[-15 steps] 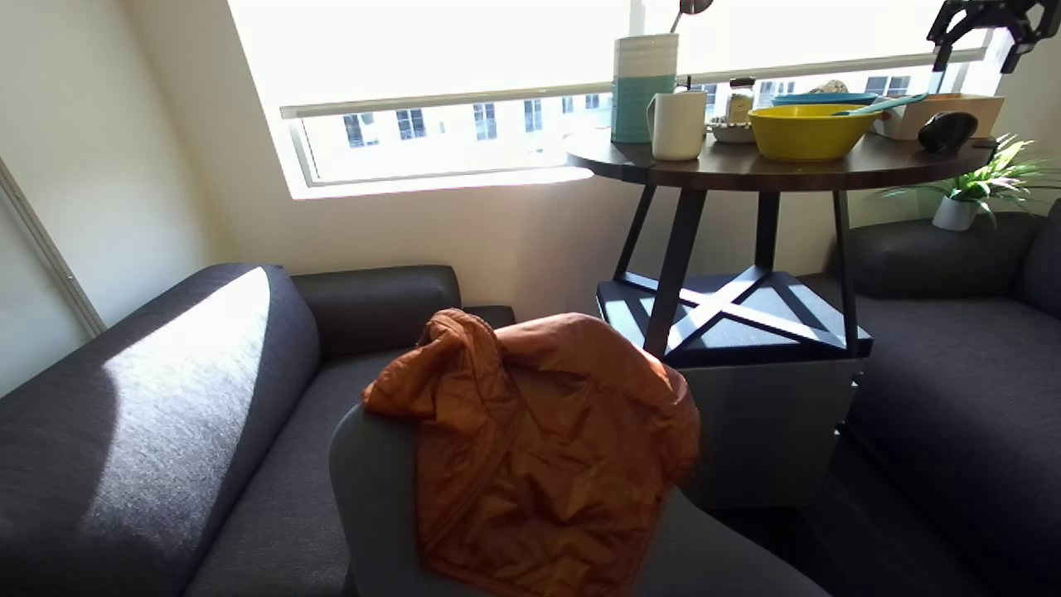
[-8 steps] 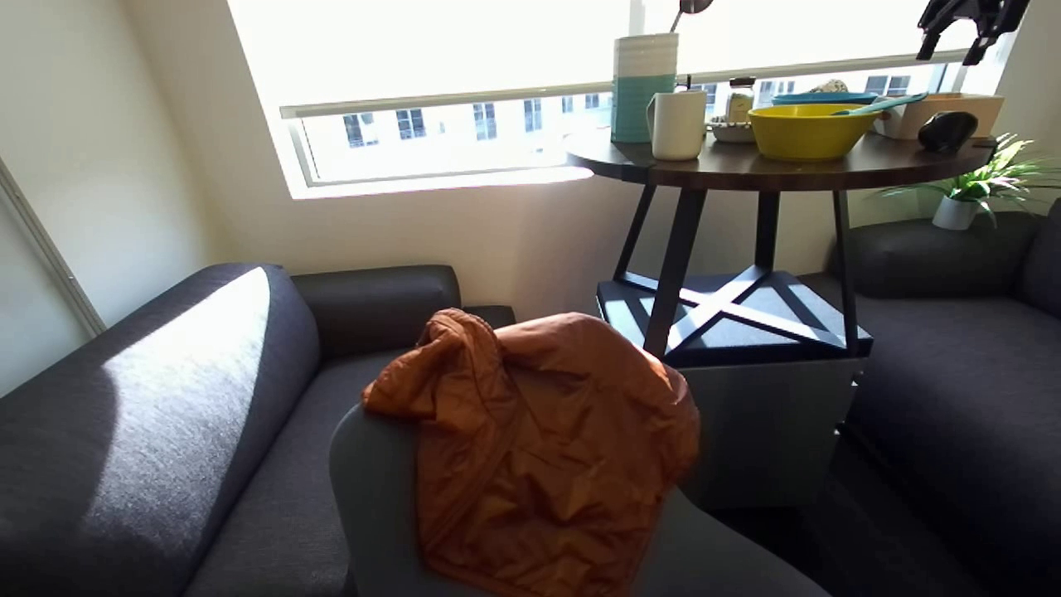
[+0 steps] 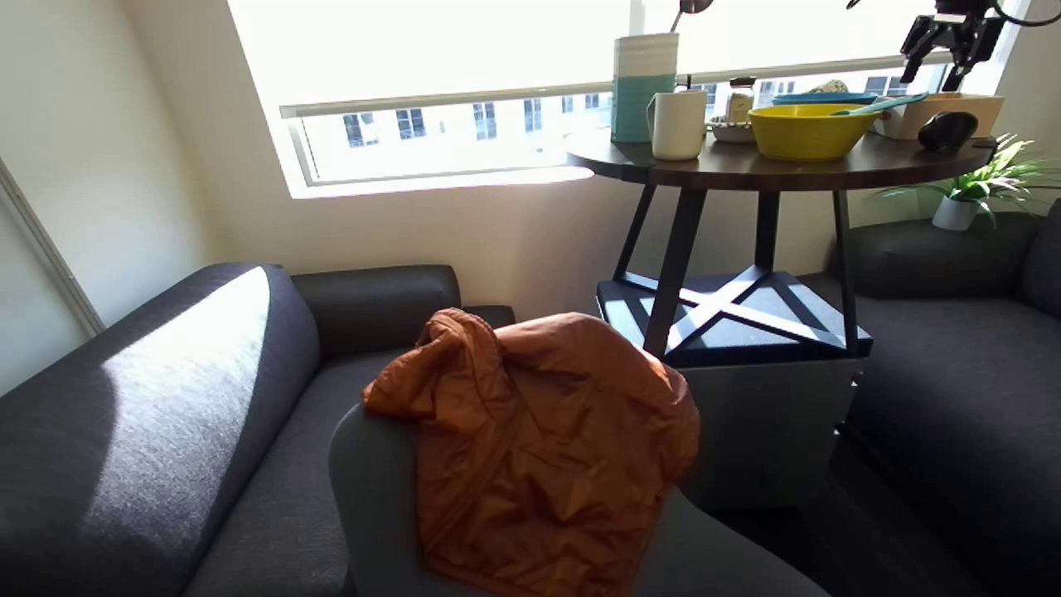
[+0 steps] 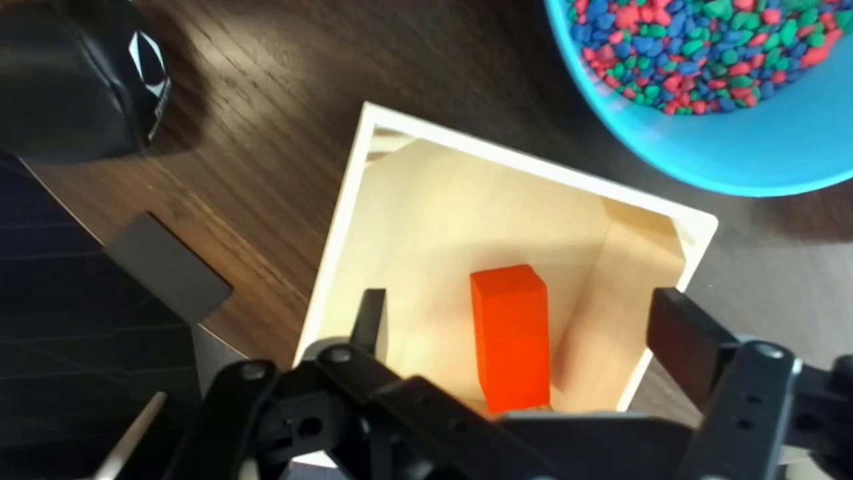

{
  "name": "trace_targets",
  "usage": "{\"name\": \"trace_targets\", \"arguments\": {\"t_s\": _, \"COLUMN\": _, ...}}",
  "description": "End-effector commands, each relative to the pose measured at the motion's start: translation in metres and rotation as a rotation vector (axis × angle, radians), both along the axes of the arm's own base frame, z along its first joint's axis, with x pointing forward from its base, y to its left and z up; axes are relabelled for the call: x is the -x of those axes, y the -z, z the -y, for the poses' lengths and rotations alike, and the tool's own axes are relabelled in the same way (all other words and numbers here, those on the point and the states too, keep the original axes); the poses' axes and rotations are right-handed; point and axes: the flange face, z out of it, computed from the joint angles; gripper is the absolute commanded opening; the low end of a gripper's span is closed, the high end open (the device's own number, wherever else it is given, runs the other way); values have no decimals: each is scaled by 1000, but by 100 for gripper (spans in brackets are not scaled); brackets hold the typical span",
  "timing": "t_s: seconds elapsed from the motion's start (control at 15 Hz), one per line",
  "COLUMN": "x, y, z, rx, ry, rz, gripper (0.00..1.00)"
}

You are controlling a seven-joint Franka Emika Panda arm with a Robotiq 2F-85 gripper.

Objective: Put the orange block on top of the bottle

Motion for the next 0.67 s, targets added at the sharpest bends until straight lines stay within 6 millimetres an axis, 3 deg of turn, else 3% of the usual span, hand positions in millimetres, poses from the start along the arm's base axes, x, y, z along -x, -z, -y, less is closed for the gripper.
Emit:
{"name": "trace_targets", "arguments": {"t_s": 0.0, "x": 0, "y": 1, "z": 4, "rx": 6, "ry": -31, "rz": 1, "gripper": 100}}
{"name": "trace_targets", "arguments": {"t_s": 0.33, "x": 2, "y": 6, "z": 14, "rx": 27, "ry": -113, "rz": -4, "gripper": 100}}
{"name": "trace_targets", "arguments": {"t_s": 0.6, "x": 0, "y": 24, "z": 18, "rx": 14, "ry": -144, "rz": -35, "gripper": 100}}
